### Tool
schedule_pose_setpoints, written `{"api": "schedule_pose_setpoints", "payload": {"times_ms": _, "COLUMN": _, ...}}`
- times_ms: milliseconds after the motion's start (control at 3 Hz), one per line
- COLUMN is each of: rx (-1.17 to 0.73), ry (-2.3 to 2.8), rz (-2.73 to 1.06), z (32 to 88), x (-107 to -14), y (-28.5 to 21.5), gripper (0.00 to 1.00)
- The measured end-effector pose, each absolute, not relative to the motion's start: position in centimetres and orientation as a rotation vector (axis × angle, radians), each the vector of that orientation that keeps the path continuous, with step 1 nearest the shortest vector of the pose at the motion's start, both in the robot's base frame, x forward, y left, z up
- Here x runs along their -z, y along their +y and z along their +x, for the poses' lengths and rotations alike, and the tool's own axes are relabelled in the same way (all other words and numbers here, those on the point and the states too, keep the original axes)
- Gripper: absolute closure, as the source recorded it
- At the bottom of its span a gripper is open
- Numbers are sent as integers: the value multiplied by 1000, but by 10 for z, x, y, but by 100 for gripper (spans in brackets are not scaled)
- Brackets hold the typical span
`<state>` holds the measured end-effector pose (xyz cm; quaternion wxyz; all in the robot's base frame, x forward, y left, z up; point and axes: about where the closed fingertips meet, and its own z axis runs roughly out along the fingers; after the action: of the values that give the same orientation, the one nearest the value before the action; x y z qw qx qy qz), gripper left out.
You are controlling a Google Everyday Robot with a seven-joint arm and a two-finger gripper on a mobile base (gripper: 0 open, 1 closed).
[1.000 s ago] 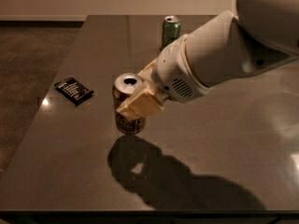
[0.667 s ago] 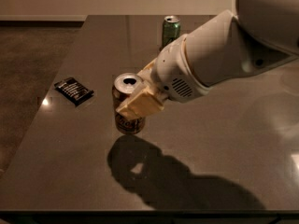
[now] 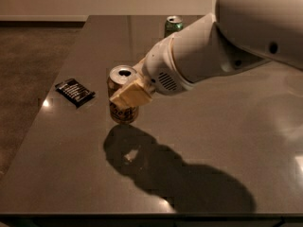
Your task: Move orange can near rxbar chocolate
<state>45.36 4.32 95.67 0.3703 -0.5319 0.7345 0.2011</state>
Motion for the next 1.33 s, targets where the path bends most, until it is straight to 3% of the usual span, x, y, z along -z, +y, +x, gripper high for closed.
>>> {"api": "schedule_pose_setpoints", "payload": {"times_ms": 1000, "rx": -500, "ry": 1887, "rz": -1441, "z": 515, "x": -933, "y": 109, "gripper": 100}}
{"api": "schedule_pose_setpoints", "payload": {"times_ms": 1333, "rx": -472, "ry": 1900, "rz": -1471, "z": 527, "x": -922, "y": 119, "gripper": 83}}
